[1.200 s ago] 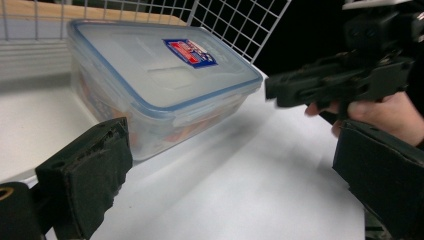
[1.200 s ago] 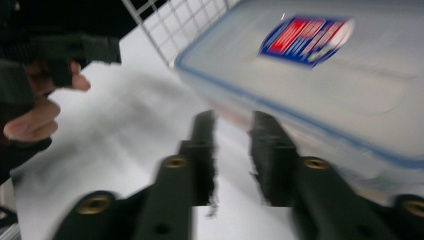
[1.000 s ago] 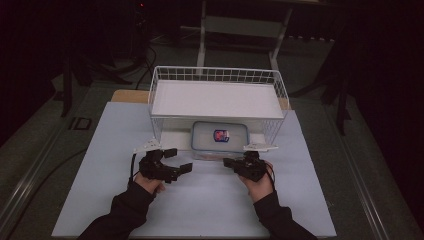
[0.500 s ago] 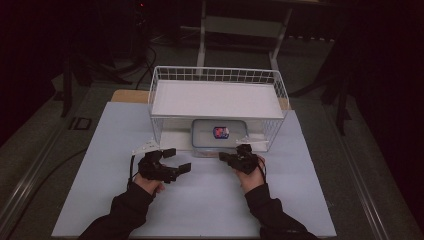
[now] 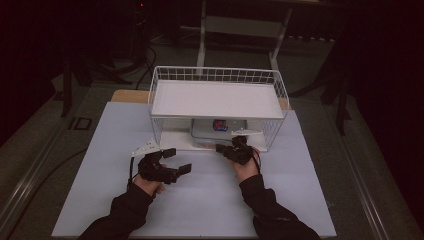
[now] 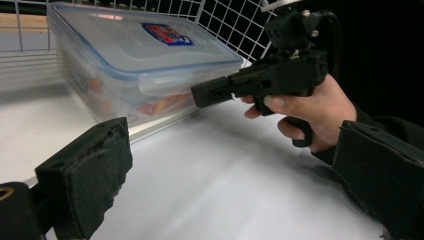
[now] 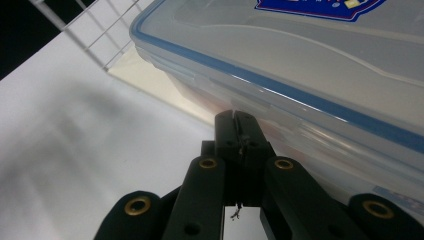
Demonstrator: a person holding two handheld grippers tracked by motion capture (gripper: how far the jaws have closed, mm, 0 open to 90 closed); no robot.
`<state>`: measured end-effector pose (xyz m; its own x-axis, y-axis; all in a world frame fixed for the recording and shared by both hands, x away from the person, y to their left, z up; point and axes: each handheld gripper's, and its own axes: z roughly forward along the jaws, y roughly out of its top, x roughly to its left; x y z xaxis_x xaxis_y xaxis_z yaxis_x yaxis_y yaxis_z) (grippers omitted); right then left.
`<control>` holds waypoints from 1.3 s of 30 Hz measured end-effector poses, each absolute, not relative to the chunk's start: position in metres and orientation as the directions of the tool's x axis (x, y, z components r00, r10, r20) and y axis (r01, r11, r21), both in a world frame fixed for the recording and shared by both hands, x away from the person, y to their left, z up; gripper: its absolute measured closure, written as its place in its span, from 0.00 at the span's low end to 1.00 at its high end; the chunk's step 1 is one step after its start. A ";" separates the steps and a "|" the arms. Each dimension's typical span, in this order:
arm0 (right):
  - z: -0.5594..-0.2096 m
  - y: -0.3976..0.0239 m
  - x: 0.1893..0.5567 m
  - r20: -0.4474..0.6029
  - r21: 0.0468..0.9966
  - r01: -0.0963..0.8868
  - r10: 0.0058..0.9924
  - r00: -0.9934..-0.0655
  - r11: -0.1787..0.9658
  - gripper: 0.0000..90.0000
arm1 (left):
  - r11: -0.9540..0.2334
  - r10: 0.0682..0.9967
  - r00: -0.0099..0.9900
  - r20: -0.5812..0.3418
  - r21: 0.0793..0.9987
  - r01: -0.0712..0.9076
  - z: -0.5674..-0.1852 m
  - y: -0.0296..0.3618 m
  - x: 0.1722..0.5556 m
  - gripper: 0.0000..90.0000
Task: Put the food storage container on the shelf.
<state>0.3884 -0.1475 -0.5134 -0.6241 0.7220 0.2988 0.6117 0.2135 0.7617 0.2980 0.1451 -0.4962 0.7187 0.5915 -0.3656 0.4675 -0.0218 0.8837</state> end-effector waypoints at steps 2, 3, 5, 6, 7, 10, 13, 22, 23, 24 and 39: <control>-0.514 -0.147 0.393 0.300 0.761 0.614 0.727 -0.618 0.208 1.00 | -0.022 0.593 0.717 -0.367 0.883 0.470 -0.496 0.145 0.298 0.03; -0.514 -0.147 0.395 0.293 0.763 0.612 0.732 -0.615 0.209 1.00 | -0.020 0.592 0.717 -0.368 0.883 0.469 -0.496 0.146 0.298 0.03; -0.513 -0.148 0.399 0.286 0.763 0.612 0.741 -0.607 0.207 1.00 | -0.014 0.591 0.715 -0.372 0.882 0.470 -0.496 0.147 0.297 0.03; -0.513 -0.148 0.401 0.293 0.761 0.617 0.744 -0.600 0.198 1.00 | -0.013 0.592 0.716 -0.370 0.884 0.468 -0.496 0.147 0.297 0.03; -0.513 -0.149 0.403 0.295 0.762 0.619 0.749 -0.594 0.190 1.00 | -0.014 0.593 0.716 -0.370 0.884 0.468 -0.496 0.147 0.297 0.03; -0.513 -0.151 0.409 0.299 0.767 0.618 0.756 -0.582 0.172 1.00 | -0.010 0.592 0.714 -0.374 0.882 0.471 -0.496 0.148 0.297 0.03; -0.512 -0.150 0.412 0.292 0.766 0.617 0.759 -0.582 0.178 1.00 | -0.007 0.591 0.713 -0.377 0.882 0.472 -0.496 0.148 0.297 0.03; -0.510 -0.148 0.404 0.300 0.767 0.614 0.742 -0.599 0.186 0.89 | -0.029 0.594 0.718 -0.364 0.882 0.471 -0.497 0.146 0.295 0.03; -0.510 -0.147 0.400 0.294 0.770 0.608 0.739 -0.607 0.193 0.84 | -0.029 0.594 0.718 -0.362 0.883 0.469 -0.497 0.147 0.295 0.03; -0.509 -0.147 0.397 0.292 0.776 0.600 0.734 -0.614 0.194 0.79 | -0.027 0.594 0.718 -0.363 0.883 0.469 -0.496 0.147 0.294 0.03; -0.502 -0.176 0.336 0.314 0.825 0.537 0.645 -0.697 0.178 0.21 | -0.079 0.582 0.745 -0.326 0.889 0.450 -0.495 0.143 0.280 0.03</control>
<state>0.3356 -0.1763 -0.5023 -0.6966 0.6449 0.3144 0.5366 0.1776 0.8249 0.2801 0.1433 -0.4951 0.7455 0.5816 -0.3256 0.4504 -0.0794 0.8893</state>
